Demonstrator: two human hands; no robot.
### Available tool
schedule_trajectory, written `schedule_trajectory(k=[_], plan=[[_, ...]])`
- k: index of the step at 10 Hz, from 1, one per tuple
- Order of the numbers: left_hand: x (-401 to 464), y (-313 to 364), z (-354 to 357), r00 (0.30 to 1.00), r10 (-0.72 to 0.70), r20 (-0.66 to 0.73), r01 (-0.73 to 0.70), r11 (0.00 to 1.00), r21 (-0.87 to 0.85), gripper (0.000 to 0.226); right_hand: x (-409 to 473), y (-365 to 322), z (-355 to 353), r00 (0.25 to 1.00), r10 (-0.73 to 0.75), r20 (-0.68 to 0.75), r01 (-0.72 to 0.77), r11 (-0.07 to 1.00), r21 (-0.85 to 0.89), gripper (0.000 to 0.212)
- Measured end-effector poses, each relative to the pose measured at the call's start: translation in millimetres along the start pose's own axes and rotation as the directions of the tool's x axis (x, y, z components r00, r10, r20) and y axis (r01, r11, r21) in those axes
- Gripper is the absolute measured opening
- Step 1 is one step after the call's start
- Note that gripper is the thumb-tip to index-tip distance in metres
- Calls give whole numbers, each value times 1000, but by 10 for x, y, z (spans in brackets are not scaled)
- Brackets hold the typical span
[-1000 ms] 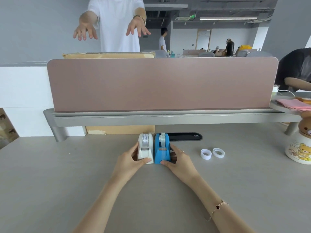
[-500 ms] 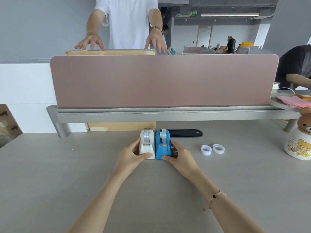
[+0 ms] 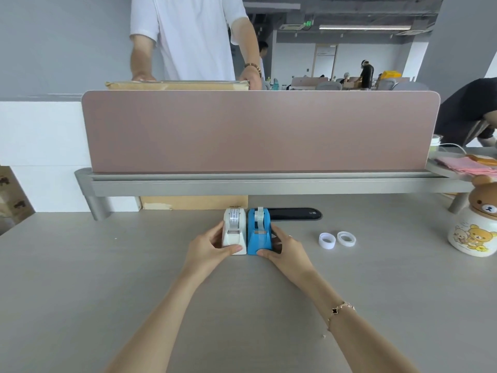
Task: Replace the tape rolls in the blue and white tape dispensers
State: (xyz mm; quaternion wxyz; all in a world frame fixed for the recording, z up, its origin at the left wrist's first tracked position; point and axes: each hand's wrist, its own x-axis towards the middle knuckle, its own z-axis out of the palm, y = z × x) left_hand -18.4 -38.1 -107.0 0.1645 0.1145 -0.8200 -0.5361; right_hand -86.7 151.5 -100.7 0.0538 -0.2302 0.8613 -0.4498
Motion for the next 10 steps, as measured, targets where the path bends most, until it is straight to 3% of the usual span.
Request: schedule_trajectory(k=[4,7,8,10], plan=[[-32,10,10,1000,8,-12,-8,1000,26,74,-12,-6,-3,1000,3,17,-3,1000,-8,75],[-261,55,-103,993,-114,19,113,993,39,90,-108,-28,-58,993,71,91,-76,996,48,69],[-482,34,-140,997,-74,17,71,989,131,77,-279,60,-91,989,122,79,-120,992,-26,64],[-804,19,-222,998,-58,-2,58,989,140,60,-637,152,-254,986,114,125,-111,993,-31,54]])
